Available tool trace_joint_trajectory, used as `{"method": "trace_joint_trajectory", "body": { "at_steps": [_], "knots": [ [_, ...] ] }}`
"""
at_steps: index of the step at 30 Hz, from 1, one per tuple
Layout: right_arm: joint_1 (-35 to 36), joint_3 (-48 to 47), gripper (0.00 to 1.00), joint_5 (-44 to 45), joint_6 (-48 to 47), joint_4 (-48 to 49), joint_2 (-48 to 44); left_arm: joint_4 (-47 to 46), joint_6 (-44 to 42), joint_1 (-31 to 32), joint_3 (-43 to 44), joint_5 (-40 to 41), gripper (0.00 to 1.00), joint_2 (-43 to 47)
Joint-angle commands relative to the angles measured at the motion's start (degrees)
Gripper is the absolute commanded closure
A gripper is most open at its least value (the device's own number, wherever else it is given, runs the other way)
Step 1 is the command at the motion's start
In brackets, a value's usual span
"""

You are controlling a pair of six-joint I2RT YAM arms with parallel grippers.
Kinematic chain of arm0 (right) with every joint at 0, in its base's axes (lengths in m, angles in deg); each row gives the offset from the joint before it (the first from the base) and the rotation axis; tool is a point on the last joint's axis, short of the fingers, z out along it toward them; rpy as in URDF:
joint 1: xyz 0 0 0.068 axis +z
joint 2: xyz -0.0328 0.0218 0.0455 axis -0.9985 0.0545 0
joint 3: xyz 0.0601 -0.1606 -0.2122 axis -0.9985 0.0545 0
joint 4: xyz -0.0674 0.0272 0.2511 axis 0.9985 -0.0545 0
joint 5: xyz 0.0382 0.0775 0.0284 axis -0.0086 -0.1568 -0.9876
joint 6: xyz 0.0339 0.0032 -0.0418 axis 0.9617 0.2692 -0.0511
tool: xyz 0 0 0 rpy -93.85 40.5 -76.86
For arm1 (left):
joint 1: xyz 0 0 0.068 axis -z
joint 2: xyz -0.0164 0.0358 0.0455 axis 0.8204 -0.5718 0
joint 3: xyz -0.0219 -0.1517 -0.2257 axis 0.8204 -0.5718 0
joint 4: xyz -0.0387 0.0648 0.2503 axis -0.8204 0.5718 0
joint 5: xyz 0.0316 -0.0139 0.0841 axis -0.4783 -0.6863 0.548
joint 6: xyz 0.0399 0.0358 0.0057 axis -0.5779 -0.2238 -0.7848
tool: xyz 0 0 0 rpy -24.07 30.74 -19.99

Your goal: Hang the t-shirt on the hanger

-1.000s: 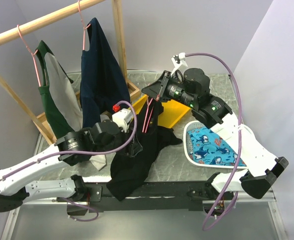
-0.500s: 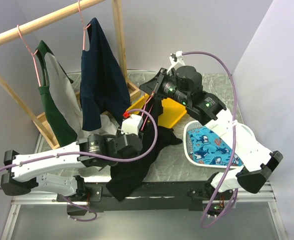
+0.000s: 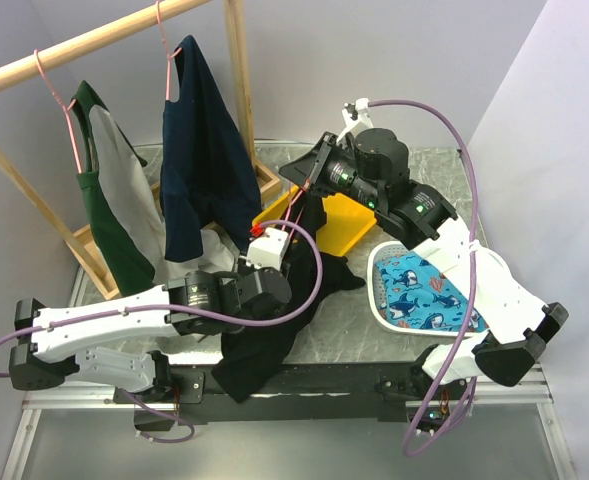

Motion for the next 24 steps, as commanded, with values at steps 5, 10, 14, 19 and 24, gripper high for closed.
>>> {"method": "trace_joint_trajectory", "body": {
  "at_steps": [5, 10, 14, 19, 24],
  "knots": [
    [0.3, -3.6, 1.0, -0.4, 0.1, 3.8, -0.6, -8.6, -4.8, -2.9, -4.0, -4.6, 0.65, 2.8],
    [0.3, -4.0, 1.0, -0.8, -0.1, 3.5, -0.5, -9.6, -5.2, -3.8, -5.6, -5.1, 0.69, 4.0],
    [0.4, -2.9, 1.0, -1.2, -0.3, 4.2, -1.0, -11.1, -6.5, -4.6, -5.5, -6.3, 0.99, 4.9],
    [0.3, -2.1, 0.72, -2.4, -2.9, 4.5, -2.1, -11.8, -5.5, -4.6, -4.8, -4.3, 0.99, 8.5],
    [0.3, -0.1, 0.2, -2.4, -10.2, 5.5, -5.8, -10.4, -6.0, -4.6, -2.2, -4.4, 0.99, 10.9]
  ]
}}
